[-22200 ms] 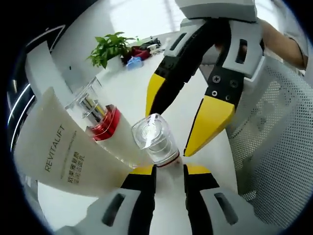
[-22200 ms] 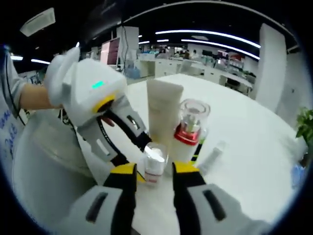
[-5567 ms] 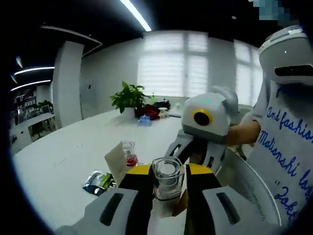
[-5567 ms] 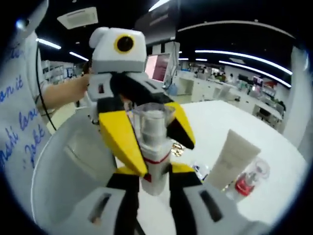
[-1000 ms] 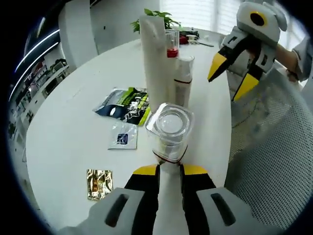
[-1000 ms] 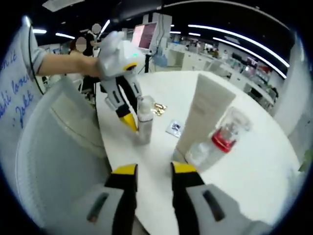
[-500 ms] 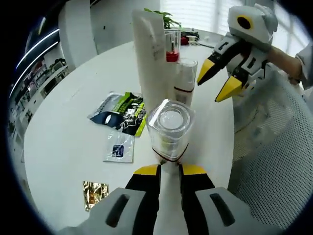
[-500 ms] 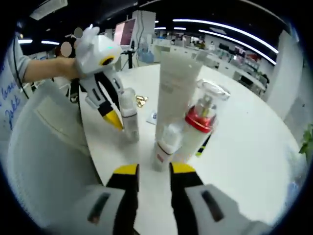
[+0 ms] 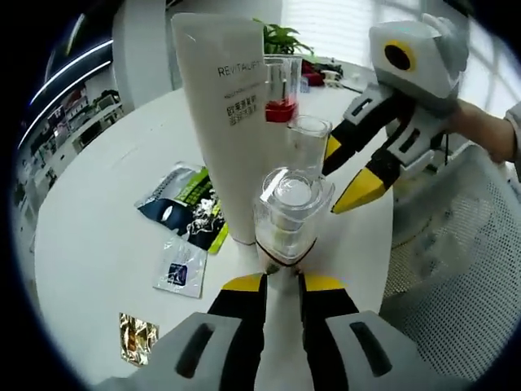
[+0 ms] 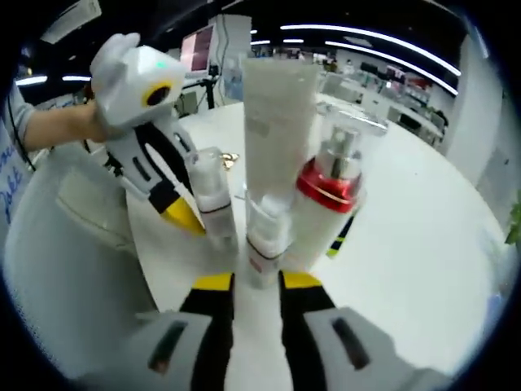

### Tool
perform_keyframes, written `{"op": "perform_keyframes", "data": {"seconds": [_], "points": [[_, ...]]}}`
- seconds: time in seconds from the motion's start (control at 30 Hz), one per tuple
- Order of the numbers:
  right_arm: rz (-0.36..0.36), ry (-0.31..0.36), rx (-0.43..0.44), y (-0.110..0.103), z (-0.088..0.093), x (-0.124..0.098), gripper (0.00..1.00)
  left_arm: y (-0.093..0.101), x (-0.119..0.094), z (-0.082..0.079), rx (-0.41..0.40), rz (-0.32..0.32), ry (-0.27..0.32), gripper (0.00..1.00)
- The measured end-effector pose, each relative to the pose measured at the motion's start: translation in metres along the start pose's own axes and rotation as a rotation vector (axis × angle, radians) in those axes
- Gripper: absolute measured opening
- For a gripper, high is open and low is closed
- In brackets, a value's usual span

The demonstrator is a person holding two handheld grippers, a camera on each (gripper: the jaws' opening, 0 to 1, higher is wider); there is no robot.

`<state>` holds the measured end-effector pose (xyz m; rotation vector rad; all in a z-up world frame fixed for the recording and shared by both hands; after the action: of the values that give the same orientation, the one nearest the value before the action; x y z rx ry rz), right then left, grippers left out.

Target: Arrange the skincare products in the storage area until every visible bottle or jar stands upright without overlapping.

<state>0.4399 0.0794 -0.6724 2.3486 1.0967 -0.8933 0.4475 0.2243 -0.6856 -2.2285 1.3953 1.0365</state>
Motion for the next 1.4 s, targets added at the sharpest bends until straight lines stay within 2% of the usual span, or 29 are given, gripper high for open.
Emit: {"op": "perform_keyframes", "data": {"seconds": [0.27,0.6,1.17,1.4], "points": [[0.0,-0.015,0.008,0.004,0.004,0.005,0.19,0.003,0.009,-0.006,-0.093,-0.041,0.042,0.12],[-0.003,-0.017,0.008,0.006,0.003,0.009,0.17,0.006,0.017,-0.01,-0.148,-0.085,0.062,0.12],[-0.012,-0.026,0.002,0.01,0.006,0.013,0.15,0.009,0.022,-0.008,-0.156,-0.082,0.057,0.09],[-0.014,-0.029,-0.004,0.01,0.006,0.013,0.15,0.011,0.024,-0.006,-0.133,-0.075,0.032,0.07]]}}
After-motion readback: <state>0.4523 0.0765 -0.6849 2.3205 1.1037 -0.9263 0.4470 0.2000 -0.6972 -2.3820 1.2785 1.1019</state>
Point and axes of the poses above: the point that each gripper's makers call its tool centre point, and the gripper's own axes: x roughly forward along the fingers, y roughly to its right, z roughly out of its underside, the point moved 7 cm from there along -x, roughly backward along the fingers, and after that the axes turned 3 degrees about z, right-handed, at the moved point
